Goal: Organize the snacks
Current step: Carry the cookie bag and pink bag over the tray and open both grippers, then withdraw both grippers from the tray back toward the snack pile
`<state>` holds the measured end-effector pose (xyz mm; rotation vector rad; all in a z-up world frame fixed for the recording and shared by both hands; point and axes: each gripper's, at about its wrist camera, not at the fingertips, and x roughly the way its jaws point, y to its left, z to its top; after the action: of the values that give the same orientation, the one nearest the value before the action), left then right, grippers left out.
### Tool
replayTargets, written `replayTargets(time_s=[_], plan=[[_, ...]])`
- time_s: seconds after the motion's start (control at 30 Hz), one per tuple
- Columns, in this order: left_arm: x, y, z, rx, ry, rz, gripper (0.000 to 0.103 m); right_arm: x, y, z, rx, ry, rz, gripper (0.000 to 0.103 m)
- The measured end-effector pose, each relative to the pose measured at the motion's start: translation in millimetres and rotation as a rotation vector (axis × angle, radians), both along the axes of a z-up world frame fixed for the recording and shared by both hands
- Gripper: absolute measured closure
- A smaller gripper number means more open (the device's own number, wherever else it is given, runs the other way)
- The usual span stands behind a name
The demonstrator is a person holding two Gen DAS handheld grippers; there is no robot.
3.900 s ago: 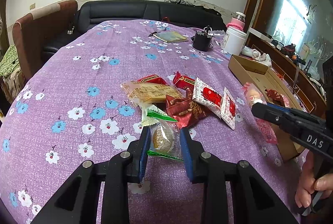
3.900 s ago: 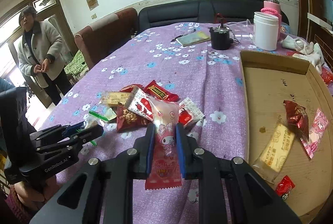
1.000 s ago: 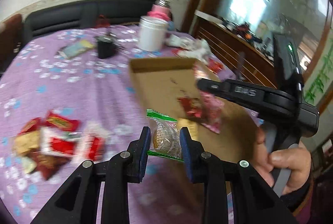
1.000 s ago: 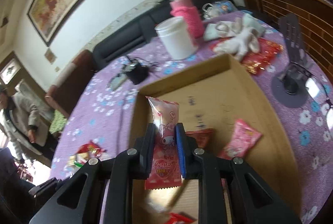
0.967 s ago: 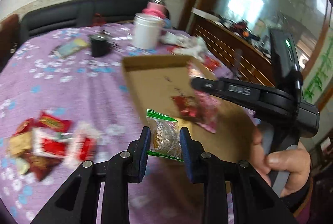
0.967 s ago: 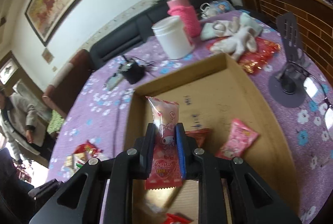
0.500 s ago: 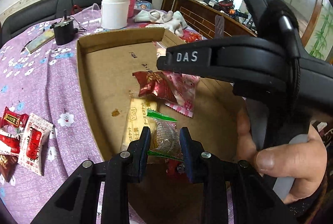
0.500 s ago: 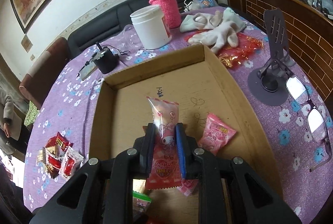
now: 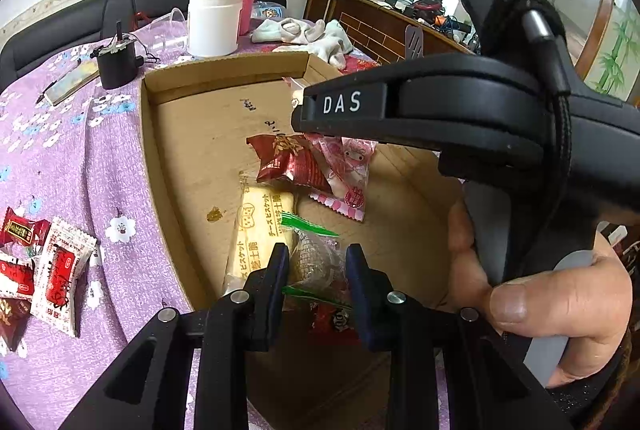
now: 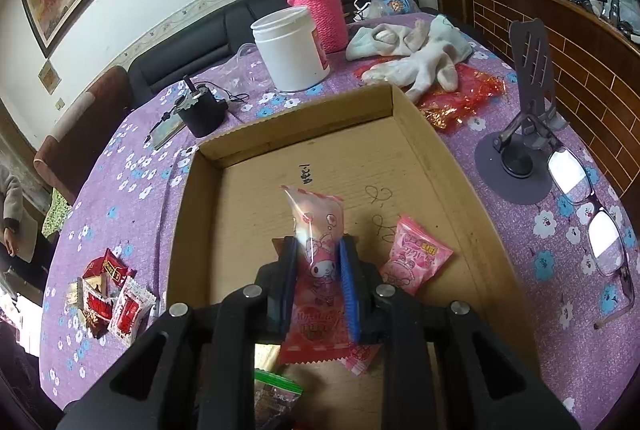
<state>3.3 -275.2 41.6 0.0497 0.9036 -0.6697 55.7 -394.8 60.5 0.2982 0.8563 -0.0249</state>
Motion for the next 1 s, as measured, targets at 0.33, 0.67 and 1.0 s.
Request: replayTargets(time_s=[0.33,0.67,1.0], plan=[[-0.8,8.9,10.0,-0.023,-0.017,0.017,0.064,-6.2,-4.0,10.0,0.009,-0.041,-0.011,0.077],[-17.0,34.4,31.4,0.002,-0.089,0.032,0.063,-17.9,8.5,28.4,0.016,-0.140,0.028,0.074],[-45.7,125.6,58.0,0.033,-0.173,0.216,0.058,-31.1,47.9,40.5,0.024,-0.228,0.178,0.074]])
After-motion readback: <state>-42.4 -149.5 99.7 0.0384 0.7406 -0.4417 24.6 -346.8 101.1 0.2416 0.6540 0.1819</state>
